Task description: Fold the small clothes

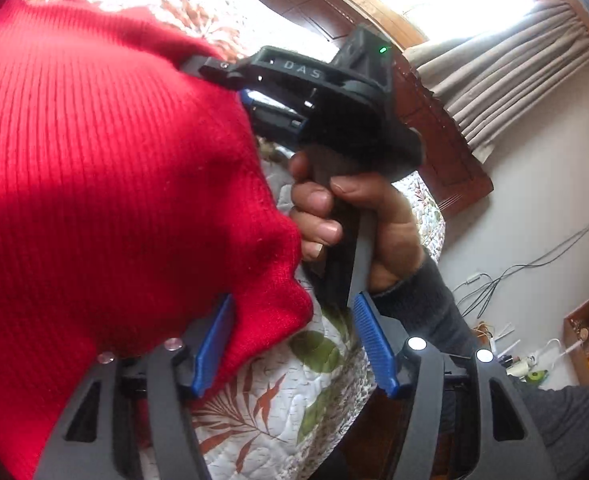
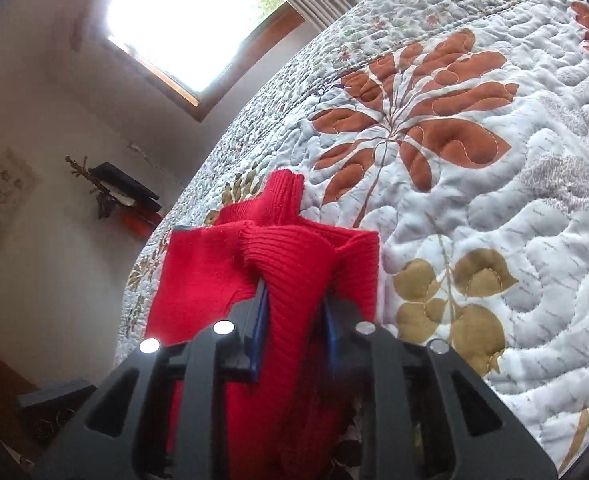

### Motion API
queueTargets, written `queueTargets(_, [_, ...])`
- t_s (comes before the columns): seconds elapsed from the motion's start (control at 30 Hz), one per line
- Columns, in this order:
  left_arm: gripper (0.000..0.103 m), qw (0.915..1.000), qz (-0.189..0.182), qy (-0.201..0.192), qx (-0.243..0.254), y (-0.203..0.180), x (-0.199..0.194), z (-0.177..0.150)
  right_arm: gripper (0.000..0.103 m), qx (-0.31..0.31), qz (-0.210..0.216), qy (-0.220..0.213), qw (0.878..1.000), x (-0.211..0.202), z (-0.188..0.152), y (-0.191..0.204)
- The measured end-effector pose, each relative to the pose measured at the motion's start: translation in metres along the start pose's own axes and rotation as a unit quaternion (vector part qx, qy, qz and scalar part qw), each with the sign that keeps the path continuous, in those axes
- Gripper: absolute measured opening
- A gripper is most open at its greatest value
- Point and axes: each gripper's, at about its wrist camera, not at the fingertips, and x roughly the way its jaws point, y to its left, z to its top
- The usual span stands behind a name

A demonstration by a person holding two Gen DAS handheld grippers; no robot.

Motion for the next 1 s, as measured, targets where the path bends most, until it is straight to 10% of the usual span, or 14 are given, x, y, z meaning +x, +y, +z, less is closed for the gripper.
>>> queueTargets(0.2, [0.068,0.9984,-0.04,-0.015,0.036,-0.014,-0.004,0.003,0.038,-0.025,0.021,-0.044,0.998,-0.045,-0.001,0.024])
queueTargets(0.37, [0.068,0.9993,-0.03,0.007,0.021,0.004,0.022,0.002,0.038,-0.082,0.072,0.055,0.992,-0.015,-0.028,0.058])
queueTargets(0.53, [0.065,0.9998,-0.013,0.0,0.012,0.006,0.027,0.001,0.004,-0.042,0.059,0.081,0.994,0.001,-0.033,0.022])
queueTargets(0.83, [0.079,0.9987,-0.039,-0.017,-0.027,0.014,-0.004,-0.021,0.036,-0.087,0.12,0.109,0.983,-0.036,-0.072,0.066])
queueTargets(1.0, [0.078,0.9978,-0.032,-0.025,-0.052,0.005,-0.014,-0.025,0.013,-0.052,0.082,0.124,0.988,-0.022,-0.085,0.041])
